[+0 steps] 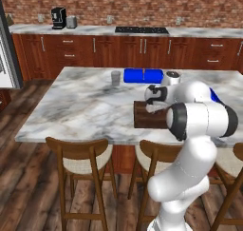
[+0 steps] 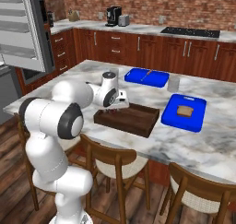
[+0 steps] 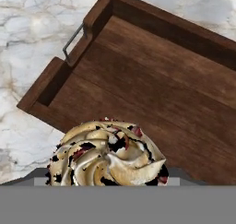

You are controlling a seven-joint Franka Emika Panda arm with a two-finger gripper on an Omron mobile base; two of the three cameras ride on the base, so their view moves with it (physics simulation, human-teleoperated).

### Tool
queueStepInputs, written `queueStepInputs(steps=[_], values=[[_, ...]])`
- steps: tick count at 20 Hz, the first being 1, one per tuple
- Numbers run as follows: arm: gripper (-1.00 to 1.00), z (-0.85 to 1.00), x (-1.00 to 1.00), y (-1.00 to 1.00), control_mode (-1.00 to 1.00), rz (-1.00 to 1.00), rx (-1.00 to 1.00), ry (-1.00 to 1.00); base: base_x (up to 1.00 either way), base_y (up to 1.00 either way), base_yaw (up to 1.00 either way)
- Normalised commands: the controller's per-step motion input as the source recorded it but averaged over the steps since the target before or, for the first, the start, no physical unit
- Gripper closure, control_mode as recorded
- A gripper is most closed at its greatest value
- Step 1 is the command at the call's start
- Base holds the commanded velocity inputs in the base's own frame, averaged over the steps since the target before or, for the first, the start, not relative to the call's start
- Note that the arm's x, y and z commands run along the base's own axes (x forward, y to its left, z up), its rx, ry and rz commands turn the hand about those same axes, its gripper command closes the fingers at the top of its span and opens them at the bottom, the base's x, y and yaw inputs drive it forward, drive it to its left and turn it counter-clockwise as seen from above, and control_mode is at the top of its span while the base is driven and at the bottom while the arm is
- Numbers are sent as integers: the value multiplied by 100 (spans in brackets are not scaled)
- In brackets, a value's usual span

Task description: Take the cupcake and donut from the fridge and place them on the empty tray on the dining counter.

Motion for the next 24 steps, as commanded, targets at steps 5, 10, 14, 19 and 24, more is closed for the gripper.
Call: queueStepInputs(steps=[5,10,14,19,24], values=[[100,-24,20,0,-100,0,0,0,0,0,0],[100,-24,25,0,-100,0,0,0,0,0,0],[100,-23,27,0,-100,0,0,0,0,0,0],[100,-23,29,0,-100,0,0,0,0,0,0],[100,-20,36,-4,-100,0,0,0,0,0,0]])
